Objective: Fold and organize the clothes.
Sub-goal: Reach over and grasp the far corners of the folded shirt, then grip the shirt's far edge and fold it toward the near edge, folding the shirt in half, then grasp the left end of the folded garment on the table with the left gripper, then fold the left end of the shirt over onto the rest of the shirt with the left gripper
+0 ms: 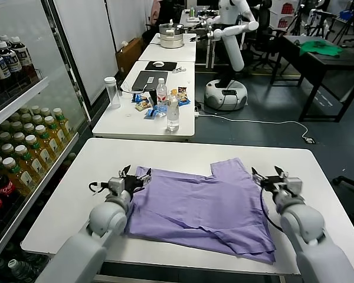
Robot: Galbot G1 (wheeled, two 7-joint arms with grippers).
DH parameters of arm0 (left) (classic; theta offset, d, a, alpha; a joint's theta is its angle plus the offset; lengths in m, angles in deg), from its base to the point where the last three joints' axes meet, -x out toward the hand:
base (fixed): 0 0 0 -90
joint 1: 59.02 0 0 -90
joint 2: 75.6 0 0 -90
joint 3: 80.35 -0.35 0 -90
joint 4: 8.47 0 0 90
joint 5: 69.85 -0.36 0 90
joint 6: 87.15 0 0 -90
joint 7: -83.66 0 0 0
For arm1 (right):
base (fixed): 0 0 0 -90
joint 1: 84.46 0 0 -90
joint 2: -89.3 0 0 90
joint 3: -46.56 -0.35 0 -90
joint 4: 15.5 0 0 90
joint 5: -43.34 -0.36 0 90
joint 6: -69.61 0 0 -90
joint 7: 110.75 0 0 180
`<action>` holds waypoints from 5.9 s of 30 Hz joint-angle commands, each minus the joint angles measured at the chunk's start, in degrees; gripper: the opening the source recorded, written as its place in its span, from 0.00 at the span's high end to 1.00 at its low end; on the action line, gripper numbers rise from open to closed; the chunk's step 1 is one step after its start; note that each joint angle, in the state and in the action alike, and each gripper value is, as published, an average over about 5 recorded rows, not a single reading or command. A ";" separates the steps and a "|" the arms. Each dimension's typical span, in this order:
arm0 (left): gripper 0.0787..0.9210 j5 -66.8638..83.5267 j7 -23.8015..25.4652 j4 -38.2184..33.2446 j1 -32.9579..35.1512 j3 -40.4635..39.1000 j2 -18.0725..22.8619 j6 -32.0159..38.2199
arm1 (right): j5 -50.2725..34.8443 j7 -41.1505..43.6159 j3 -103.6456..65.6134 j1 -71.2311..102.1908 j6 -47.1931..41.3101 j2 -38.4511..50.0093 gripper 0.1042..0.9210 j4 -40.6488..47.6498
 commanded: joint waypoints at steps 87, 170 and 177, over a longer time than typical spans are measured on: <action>0.99 18.00 1.18 -15.28 14.44 5.94 -11.71 -7.64 | -1.34 -1.73 -13.72 31.47 -1.11 -2.74 0.99 -27.83; 0.97 38.66 -3.07 -36.42 24.11 14.82 0.44 0.44 | 2.24 -0.67 -18.02 38.78 0.41 -3.35 0.12 -33.93; 0.97 39.68 -4.69 -29.15 18.78 7.01 6.35 2.05 | 2.49 -0.62 -18.12 39.33 0.51 -3.61 0.12 -34.18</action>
